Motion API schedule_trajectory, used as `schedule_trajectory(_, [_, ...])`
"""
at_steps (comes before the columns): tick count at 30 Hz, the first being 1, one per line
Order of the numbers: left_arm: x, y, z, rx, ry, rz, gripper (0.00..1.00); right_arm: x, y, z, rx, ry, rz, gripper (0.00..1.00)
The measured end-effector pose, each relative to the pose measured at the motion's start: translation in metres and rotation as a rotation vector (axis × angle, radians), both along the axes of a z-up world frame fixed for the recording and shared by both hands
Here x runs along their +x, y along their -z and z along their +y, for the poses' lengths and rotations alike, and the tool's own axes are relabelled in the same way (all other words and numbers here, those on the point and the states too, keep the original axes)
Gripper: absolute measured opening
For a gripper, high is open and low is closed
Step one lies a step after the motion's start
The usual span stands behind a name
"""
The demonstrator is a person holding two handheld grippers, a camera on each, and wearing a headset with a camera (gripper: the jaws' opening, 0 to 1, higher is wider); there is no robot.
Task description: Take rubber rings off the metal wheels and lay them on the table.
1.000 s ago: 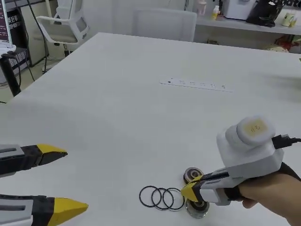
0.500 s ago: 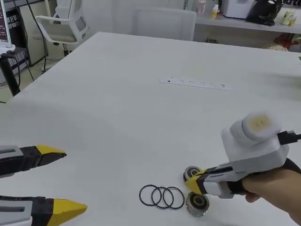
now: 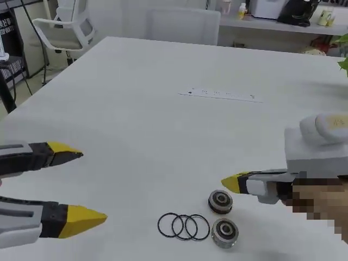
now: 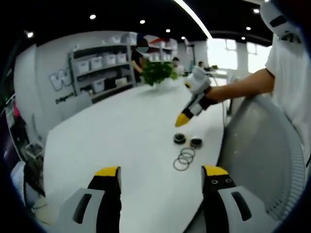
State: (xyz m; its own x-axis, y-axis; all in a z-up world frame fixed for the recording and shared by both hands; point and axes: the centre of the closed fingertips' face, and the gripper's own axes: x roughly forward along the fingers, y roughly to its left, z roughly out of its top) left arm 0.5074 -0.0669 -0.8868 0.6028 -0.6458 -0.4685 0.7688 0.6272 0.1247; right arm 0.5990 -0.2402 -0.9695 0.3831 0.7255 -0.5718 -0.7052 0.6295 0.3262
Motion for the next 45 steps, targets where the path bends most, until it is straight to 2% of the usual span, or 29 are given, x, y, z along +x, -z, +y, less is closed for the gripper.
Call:
schedule_trajectory(4, [0.01,-0.018,-0.016,-0.018,0.057,-0.027,0.66,0.004,-0.002,-0.008,0.004,0.028,-0.004,0.0])
schedule_trajectory(6, [0.017,-0.025,-0.024,-0.014,0.075,-0.041,0.66,0.006,-0.002,-0.012,0.001,0.037,-0.008,0.0])
schedule_trajectory(10, [0.024,-0.031,-0.039,0.052,0.147,-0.062,0.66,0.007,0.003,-0.023,-0.013,0.06,0.002,0.0])
schedule_trajectory(13, [0.029,-0.038,-0.051,0.05,0.18,-0.069,0.67,0.007,0.01,-0.032,-0.059,0.061,-0.002,0.0])
schedule_trajectory(17, [0.037,-0.045,-0.07,0.036,0.22,-0.083,0.67,0.005,0.017,-0.036,-0.078,0.047,0.011,0.0])
schedule_trajectory(21, [0.04,-0.044,-0.092,0.047,0.281,-0.092,0.67,0.001,0.023,-0.035,-0.095,0.008,0.011,0.01])
schedule_trajectory(23, [0.046,-0.043,-0.106,0.046,0.291,-0.093,0.65,-0.003,0.024,-0.031,-0.094,-0.029,0.004,0.03])
schedule_trajectory(27, [0.044,-0.036,-0.14,0.084,0.413,-0.121,0.65,-0.009,0.03,-0.027,-0.136,-0.092,-0.01,0.05])
schedule_trajectory(28, [0.045,-0.035,-0.146,0.079,0.415,-0.118,0.64,-0.01,0.031,-0.027,-0.144,-0.099,-0.014,0.05])
schedule_trajectory(31, [0.048,-0.036,-0.166,0.051,0.453,-0.137,0.64,-0.009,0.033,-0.029,-0.151,-0.113,-0.016,0.06])
schedule_trajectory(35, [0.055,-0.034,-0.179,0.009,0.466,-0.139,0.63,-0.007,0.033,-0.031,-0.151,-0.113,-0.02,0.07])
schedule_trajectory(41, [0.072,-0.022,-0.19,0.005,0.452,-0.121,0.6,-0.006,0.034,-0.03,-0.139,-0.121,-0.028,0.1])
schedule_trajectory(45, [0.088,-0.018,-0.196,-0.038,0.418,-0.131,0.56,-0.009,0.037,-0.027,-0.141,-0.145,-0.031,0.11])
